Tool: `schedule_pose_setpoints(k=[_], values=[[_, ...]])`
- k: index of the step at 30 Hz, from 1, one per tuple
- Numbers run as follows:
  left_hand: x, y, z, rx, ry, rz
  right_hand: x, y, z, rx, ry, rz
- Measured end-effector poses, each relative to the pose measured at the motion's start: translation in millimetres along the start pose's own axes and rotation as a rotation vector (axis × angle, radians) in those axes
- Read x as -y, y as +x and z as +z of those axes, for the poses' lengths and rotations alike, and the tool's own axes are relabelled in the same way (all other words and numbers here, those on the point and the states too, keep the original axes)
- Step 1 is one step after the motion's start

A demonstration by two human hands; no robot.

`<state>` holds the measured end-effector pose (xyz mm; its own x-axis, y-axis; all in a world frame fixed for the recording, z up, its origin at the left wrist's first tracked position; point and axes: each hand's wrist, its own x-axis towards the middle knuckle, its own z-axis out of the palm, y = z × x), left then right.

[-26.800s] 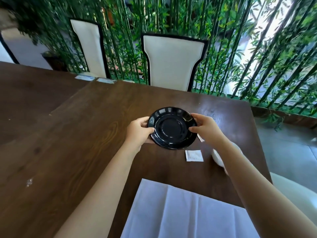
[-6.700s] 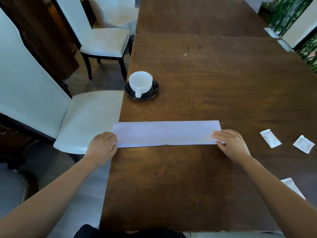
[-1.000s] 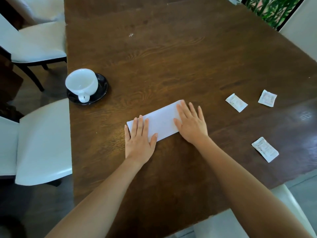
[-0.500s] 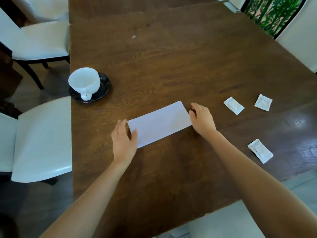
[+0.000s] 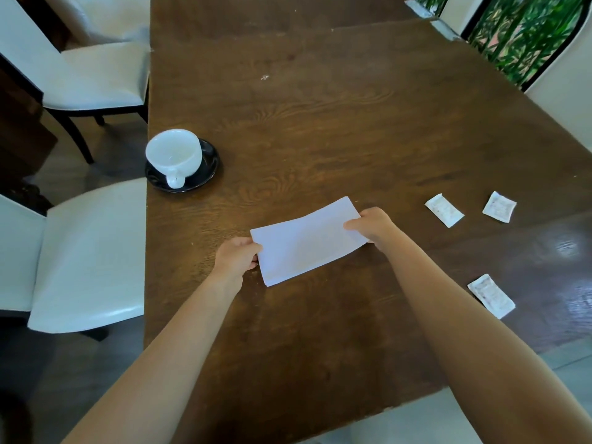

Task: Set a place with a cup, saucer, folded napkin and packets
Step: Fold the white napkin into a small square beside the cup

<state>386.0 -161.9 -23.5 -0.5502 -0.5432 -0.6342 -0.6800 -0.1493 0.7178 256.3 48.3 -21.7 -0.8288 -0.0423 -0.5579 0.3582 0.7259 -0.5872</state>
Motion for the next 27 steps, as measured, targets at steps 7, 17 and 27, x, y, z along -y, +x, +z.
schedule_pose_setpoints(k=[7,17,27], values=[[7,-6,5,0.012,-0.158,0.023,12,-34,1,-0.172,-0.237,-0.325],[24,-6,-4,0.152,-0.381,-0.015,22,-99,97,-0.378,-0.755,-0.722],[33,-9,-8,0.233,-0.452,0.014,20,-113,139,-0.409,-0.471,-0.666]])
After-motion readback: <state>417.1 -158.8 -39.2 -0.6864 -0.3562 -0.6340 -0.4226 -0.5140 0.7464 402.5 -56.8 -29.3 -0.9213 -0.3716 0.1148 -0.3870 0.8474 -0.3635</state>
